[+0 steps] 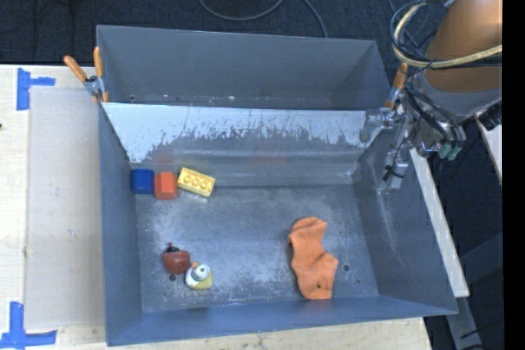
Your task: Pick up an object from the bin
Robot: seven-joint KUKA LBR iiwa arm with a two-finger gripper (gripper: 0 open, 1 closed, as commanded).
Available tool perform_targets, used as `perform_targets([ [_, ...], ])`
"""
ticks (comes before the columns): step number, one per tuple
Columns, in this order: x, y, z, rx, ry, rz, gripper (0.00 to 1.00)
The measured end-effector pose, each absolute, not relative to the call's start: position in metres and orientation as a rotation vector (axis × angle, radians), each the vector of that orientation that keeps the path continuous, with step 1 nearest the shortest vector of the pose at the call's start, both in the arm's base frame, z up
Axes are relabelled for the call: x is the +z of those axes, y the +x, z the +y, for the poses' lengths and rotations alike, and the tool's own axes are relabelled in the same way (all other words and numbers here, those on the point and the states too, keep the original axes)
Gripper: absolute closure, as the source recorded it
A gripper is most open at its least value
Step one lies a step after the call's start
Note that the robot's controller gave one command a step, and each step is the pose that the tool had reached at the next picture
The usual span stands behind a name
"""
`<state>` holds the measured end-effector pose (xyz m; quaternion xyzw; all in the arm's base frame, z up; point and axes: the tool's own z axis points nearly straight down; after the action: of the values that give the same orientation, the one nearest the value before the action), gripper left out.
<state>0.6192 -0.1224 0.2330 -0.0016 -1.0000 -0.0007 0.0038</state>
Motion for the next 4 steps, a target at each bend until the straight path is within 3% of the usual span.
perform_targets([
  [1, 0.238, 0.620, -0.122, 0.000, -0.001, -3.142, 0.00],
  [2, 0.197, 0.618, -0.113, 0.000, 0.110, -3.141, 0.00],
  [3, 0.138, 0.596, -0.093, -0.002, 0.318, -3.123, 0.00],
  [4, 0.113, 0.574, -0.100, -0.001, 0.395, -3.119, 0.00],
])
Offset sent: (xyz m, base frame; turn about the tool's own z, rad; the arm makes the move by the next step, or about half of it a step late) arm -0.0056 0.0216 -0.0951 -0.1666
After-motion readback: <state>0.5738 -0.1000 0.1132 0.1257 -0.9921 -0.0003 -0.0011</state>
